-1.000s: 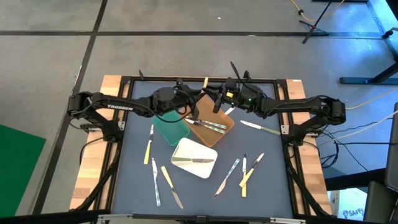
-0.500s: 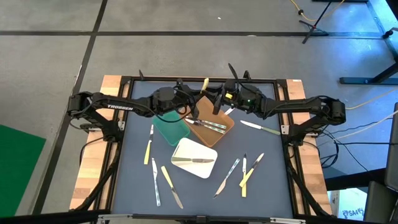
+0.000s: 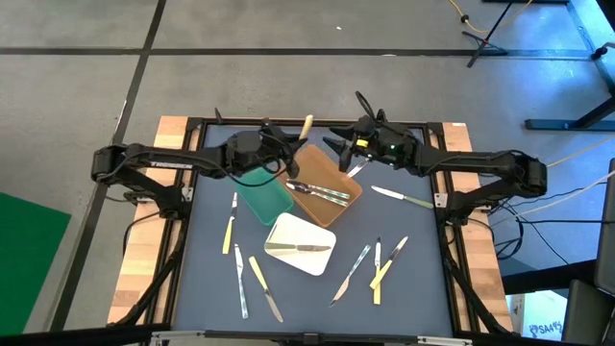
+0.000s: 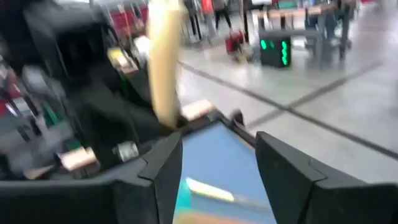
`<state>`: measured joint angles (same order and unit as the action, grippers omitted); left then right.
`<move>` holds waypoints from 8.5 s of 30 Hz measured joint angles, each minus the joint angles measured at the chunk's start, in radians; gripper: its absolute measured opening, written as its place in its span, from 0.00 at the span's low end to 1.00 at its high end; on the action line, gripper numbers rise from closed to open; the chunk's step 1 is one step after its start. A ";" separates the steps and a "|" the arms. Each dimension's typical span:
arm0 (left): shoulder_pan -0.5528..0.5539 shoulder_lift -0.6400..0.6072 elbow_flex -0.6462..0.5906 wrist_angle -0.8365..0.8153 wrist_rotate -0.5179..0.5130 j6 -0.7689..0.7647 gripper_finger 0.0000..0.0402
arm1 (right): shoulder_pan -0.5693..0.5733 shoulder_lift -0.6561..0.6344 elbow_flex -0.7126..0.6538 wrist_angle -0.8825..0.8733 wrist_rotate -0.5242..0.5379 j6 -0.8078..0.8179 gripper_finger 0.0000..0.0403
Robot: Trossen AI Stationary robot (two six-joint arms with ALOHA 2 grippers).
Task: Sort silverware by color (type)
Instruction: Put the yellow table knife into the green bin
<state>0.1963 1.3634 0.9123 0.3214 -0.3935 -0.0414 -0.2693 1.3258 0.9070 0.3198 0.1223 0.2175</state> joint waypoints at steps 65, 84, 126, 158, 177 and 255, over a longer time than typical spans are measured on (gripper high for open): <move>-0.226 -0.097 -0.573 -0.036 -0.364 -1.110 0.09 | -0.065 -0.148 0.000 -0.304 0.008 -0.018 0.49; -0.225 -0.015 -0.573 -0.030 -0.346 -1.187 0.14 | -0.065 -0.148 0.000 -0.303 0.008 -0.018 0.49; -0.225 -0.131 -0.573 -0.034 -0.320 -1.037 0.30 | -0.065 -0.148 0.000 -0.303 0.008 -0.018 0.49; 0.320 -0.461 -0.440 -0.118 0.126 -0.315 0.30 | -0.065 -0.148 0.000 -0.354 0.008 -0.018 0.48; 0.657 -0.301 -0.373 -0.242 0.693 0.003 0.30 | -0.065 -0.148 0.000 -0.351 0.023 -0.050 0.48; 0.665 0.138 -0.415 -0.175 0.679 0.265 0.30 | -0.065 -0.148 0.000 -0.382 0.022 -0.249 0.48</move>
<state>0.8612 1.5013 0.4969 0.1466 0.2857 0.2237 -0.3344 1.1782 0.9070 -0.0624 0.1448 -0.0319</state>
